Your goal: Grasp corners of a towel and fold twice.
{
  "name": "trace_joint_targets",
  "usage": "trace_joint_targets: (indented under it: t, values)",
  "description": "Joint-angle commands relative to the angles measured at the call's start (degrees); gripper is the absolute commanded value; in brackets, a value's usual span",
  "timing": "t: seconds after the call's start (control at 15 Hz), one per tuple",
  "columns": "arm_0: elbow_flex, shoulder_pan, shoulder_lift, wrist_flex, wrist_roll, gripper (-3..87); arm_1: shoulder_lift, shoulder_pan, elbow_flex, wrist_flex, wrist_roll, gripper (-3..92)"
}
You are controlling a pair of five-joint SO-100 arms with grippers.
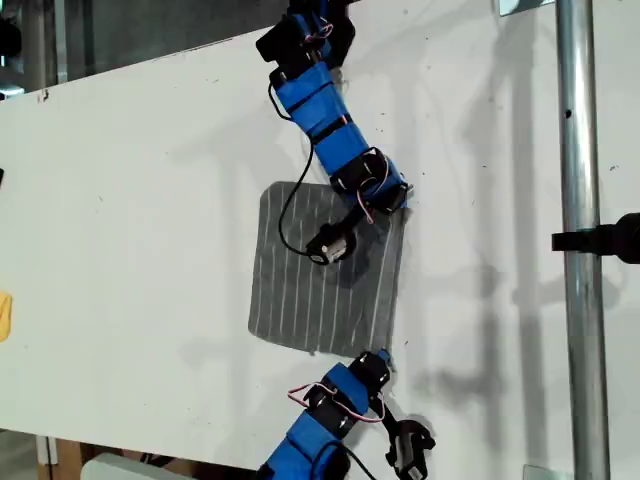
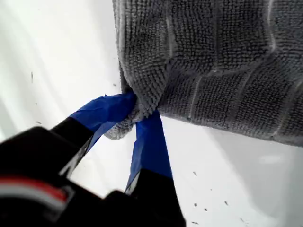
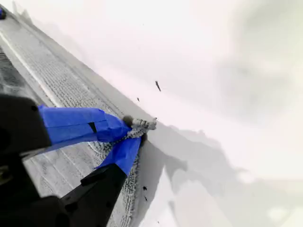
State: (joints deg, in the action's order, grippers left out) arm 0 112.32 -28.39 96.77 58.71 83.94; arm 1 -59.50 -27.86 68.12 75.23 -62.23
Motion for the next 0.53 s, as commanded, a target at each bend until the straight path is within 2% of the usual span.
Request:
trace_joint_targets:
  t: [0.0, 0.13, 0.2, 0.33, 0.47]
  values:
    - [-7.21, -4.48, 3.34, 3.16, 2.2, -2.9, -4.31, -5.45, -7.82, -2.55, 0.35, -0.3]
    - [-11.43, -6.06, 4.66, 8.53, 3.87, -2.9, -5.19, -6.59, -10.55, -2.72, 0.0, -0.3]
    - [-12.04, -3.96, 5.98, 11.78, 2.9, -2.9, -7.12, -4.22, -9.93, -0.53, -0.79, -0.3]
    - [-10.11, 5.8, 12.66, 15.56, -2.99, -2.9, -12.39, 4.39, -5.19, 8.26, -2.46, -0.3]
    - [-4.83, 18.02, 20.3, 15.91, -12.22, -2.9, -19.51, 14.24, 4.48, 12.22, -1.58, -0.3]
